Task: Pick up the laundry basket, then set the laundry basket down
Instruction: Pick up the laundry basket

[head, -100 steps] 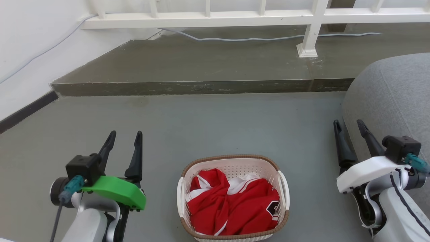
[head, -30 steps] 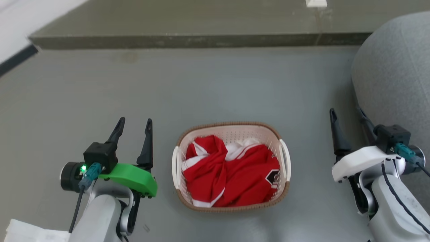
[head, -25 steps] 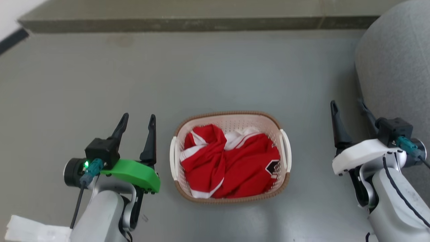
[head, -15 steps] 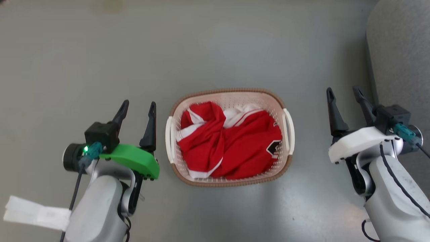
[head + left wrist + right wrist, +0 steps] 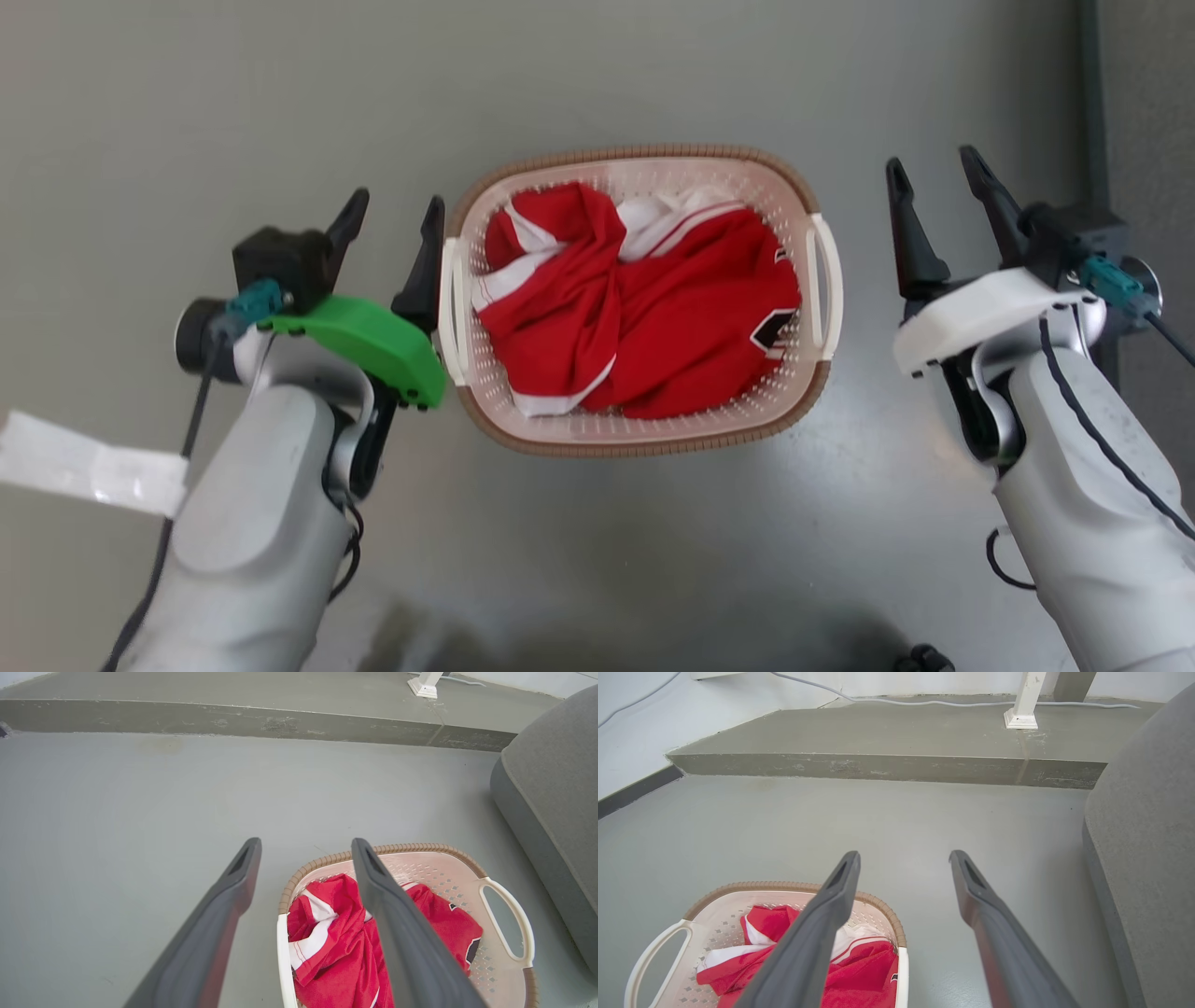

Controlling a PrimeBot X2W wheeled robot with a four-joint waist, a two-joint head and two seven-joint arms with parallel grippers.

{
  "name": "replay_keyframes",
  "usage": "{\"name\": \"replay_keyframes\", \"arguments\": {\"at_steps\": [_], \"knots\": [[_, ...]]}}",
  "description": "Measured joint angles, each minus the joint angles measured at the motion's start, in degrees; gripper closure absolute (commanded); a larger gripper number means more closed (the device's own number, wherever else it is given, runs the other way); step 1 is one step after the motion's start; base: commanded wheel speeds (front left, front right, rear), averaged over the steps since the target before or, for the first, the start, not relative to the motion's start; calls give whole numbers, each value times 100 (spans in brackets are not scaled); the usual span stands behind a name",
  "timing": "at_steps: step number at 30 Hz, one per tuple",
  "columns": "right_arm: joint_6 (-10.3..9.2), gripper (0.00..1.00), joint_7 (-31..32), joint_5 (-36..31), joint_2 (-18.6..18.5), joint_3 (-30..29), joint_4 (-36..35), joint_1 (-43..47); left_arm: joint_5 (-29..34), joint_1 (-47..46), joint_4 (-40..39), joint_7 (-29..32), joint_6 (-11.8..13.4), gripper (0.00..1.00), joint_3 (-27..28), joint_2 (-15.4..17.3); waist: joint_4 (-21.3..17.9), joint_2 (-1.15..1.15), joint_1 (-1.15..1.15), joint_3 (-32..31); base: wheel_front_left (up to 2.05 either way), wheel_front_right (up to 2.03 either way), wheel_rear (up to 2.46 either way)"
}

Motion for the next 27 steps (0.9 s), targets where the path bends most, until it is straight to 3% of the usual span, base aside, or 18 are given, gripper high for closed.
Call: {"name": "replay_keyframes", "arguments": {"at_steps": [9,27], "knots": [[82,0,34,-19,112,48,371,-485,-40,-687,533,116,-290,0,-26,-13,-23,0,0,733,0,0,0],[210,0,31,-24,324,208,1177,-872,-119,-1122,1722,159,-497,0,-156,-44,-161,0,0,1577,0,0,0]]}}
